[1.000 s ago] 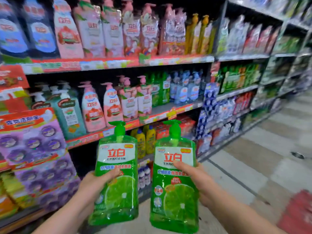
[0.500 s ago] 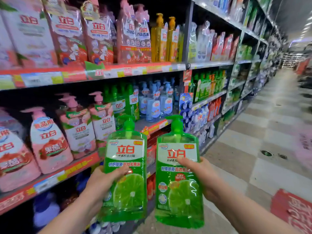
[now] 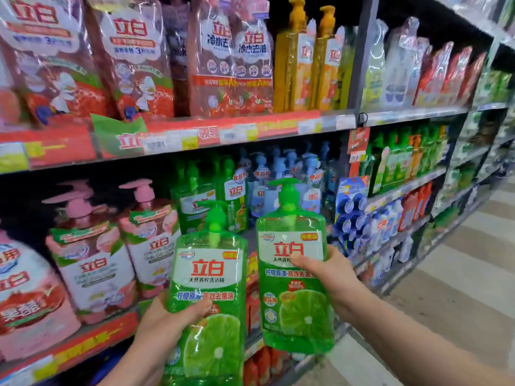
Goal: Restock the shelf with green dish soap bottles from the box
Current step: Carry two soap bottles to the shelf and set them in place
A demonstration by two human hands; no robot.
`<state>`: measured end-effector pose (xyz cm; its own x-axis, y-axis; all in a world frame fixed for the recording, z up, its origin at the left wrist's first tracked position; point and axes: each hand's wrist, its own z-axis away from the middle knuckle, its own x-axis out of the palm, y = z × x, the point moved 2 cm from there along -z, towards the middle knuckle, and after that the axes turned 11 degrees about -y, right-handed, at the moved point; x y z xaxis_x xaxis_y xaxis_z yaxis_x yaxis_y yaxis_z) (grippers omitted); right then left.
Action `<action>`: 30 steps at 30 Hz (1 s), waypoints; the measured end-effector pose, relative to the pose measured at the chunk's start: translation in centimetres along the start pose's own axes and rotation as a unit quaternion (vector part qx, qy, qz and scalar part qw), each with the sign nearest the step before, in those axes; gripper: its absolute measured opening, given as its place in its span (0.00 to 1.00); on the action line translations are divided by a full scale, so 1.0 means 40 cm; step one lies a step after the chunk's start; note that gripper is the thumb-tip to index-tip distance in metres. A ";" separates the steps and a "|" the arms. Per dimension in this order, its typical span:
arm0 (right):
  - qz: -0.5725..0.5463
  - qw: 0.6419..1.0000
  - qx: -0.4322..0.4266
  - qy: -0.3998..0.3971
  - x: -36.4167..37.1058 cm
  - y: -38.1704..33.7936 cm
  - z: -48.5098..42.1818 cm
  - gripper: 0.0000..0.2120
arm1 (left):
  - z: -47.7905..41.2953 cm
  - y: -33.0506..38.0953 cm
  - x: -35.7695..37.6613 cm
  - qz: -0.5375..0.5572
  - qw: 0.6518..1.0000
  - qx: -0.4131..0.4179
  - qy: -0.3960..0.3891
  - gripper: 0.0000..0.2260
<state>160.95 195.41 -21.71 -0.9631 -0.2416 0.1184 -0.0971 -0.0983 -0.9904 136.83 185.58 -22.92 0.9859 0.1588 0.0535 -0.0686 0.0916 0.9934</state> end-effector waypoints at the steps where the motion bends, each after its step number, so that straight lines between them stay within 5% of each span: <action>1: 0.000 1.000 -0.001 -0.021 -0.011 -0.012 -0.050 0.25 | -0.028 0.006 0.013 0.001 1.000 0.010 0.014 0.21; 10: 0.052 0.987 -0.037 -0.145 -0.043 -0.104 -0.432 0.17 | -0.166 0.060 0.145 0.008 0.981 -0.008 0.193 0.43; 14: 0.080 0.978 -0.072 -0.180 -0.011 -0.107 -0.522 0.27 | -0.195 0.054 0.157 0.019 0.968 -0.003 0.251 0.54; 15: 0.090 0.975 -0.076 -0.190 0.000 -0.104 -0.538 0.29 | -0.202 0.056 0.155 0.019 0.965 0.008 0.261 0.54; 19: 0.126 0.967 -0.087 -0.204 0.047 -0.085 -0.601 0.34 | -0.228 0.066 0.136 0.005 0.954 0.017 0.300 0.25; 30: 0.139 0.964 -0.047 -0.223 0.110 -0.018 -0.709 0.32 | -0.286 0.109 0.129 -0.040 0.956 0.014 0.289 0.40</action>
<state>149.68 221.80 -22.48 -0.7541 -0.6382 -0.1552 0.1078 0.1128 -0.9877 139.87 198.07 -19.48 0.7381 0.6699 -0.0803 0.0164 0.1011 0.9947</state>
